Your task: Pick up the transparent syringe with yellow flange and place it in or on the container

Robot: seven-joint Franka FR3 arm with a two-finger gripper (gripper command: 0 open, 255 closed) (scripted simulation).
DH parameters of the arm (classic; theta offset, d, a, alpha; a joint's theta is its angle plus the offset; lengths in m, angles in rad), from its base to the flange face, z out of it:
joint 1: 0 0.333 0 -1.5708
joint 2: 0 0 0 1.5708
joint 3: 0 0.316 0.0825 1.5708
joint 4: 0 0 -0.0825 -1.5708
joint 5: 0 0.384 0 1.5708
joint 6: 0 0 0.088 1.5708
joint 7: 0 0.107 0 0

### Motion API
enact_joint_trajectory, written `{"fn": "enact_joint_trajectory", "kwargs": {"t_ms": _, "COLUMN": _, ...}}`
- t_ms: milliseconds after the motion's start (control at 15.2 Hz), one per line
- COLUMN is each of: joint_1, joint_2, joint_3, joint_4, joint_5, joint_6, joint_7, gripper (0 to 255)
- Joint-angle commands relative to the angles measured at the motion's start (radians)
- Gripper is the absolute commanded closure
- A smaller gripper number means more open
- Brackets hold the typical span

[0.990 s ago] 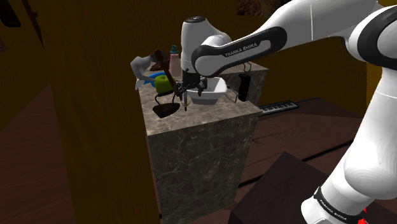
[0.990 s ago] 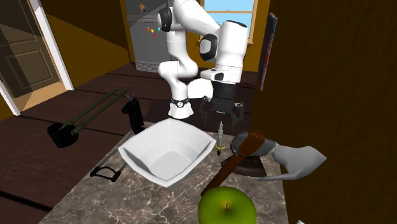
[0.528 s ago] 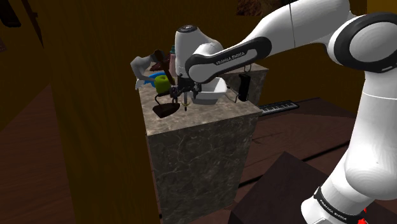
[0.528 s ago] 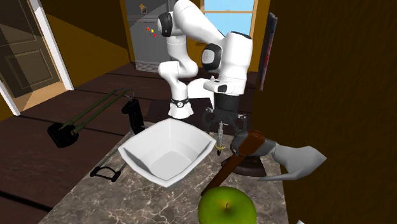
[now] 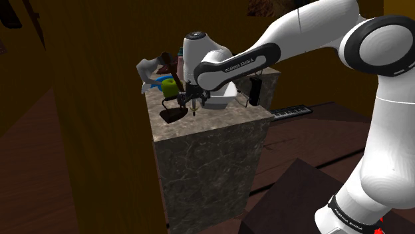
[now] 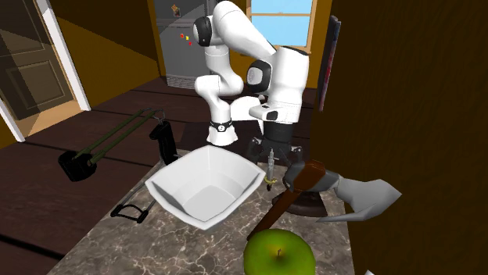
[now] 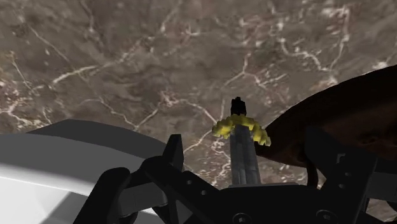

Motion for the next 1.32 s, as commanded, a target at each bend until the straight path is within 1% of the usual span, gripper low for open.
{"fn": "enact_joint_trajectory", "kwargs": {"t_ms": 0, "joint_1": -0.001, "joint_2": 0.002, "joint_3": -0.001, "joint_4": -0.002, "joint_5": 0.0, "joint_6": 0.001, "joint_7": -0.001, "gripper": 0}}
{"fn": "enact_joint_trajectory", "kwargs": {"t_ms": 66, "joint_1": -0.001, "joint_2": 0.002, "joint_3": 0.0, "joint_4": -0.002, "joint_5": 0.0, "joint_6": 0.001, "joint_7": -0.001, "gripper": 0}}
{"fn": "enact_joint_trajectory", "kwargs": {"t_ms": 132, "joint_1": -0.001, "joint_2": 0.002, "joint_3": 0.0, "joint_4": -0.002, "joint_5": 0.0, "joint_6": 0.001, "joint_7": 0.0, "gripper": 255}}
{"fn": "enact_joint_trajectory", "kwargs": {"t_ms": 726, "joint_1": -0.002, "joint_2": 0.002, "joint_3": 0.0, "joint_4": -0.002, "joint_5": 0.0, "joint_6": 0.001, "joint_7": 0.0, "gripper": 255}}
{"fn": "enact_joint_trajectory", "kwargs": {"t_ms": 1254, "joint_1": -0.003, "joint_2": -0.027, "joint_3": 0.01, "joint_4": 0.065, "joint_5": 0.03, "joint_6": -0.088, "joint_7": -0.037, "gripper": 255}}
